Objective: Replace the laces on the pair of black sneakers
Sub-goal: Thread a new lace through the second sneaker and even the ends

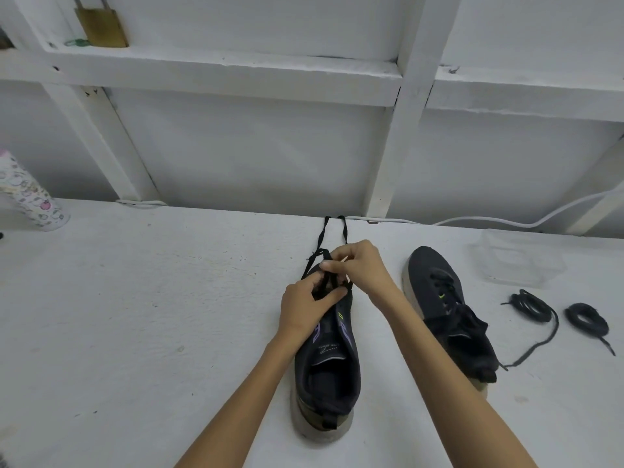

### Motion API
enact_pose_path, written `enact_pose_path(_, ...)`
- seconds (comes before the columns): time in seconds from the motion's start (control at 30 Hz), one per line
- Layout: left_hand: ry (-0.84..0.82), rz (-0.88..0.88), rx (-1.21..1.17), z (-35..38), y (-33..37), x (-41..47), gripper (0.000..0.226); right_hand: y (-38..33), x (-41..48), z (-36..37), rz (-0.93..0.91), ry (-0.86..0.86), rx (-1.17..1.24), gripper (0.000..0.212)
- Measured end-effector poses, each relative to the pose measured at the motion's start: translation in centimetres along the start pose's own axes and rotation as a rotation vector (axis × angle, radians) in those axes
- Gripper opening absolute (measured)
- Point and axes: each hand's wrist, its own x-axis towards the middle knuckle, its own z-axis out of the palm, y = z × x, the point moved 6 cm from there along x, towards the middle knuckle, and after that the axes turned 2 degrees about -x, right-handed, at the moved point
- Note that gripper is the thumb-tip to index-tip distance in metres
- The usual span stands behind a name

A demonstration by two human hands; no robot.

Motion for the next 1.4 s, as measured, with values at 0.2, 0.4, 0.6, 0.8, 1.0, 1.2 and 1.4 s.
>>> enact_pose_path(0.2, -0.017, 0.051, 0.016, 0.0, 0.1, 0.1, 0.021, -1.5, 0.0, -1.0, -0.02, 0.089, 0.224, 0.017)
enact_pose_path(0.4, -0.018, 0.044, -0.044, 0.1, 0.2, -0.2, 0.021, -5.9, 1.4, -4.1, -0.08, 0.181, 0.444, 0.014)
enact_pose_path(0.6, -0.025, 0.038, -0.073, 0.0, 0.3, -0.3, 0.018, -10.7, 4.8, -7.9, -0.201, 0.273, 0.535, 0.025)
enact_pose_path(0.8, -0.024, 0.007, -0.112, 0.1, -0.1, -0.1, 0.015, -9.9, 7.8, -5.4, -0.191, 0.153, 0.448, 0.009)
enact_pose_path(1.0, -0.018, 0.043, -0.093, 0.2, 0.2, -0.2, 0.012, 0.7, 7.6, -4.0, 0.325, -0.195, -0.386, 0.038)
enact_pose_path(1.2, 0.026, 0.06, -0.059, 0.3, 0.0, -0.1, 0.02, 5.6, 4.8, -2.2, 0.416, -0.327, -0.165, 0.033)
enact_pose_path(1.4, 0.003, 0.042, -0.031, 0.5, -0.6, -0.1, 0.027, 1.2, 6.3, -5.2, 0.342, -0.132, 0.659, 0.009)
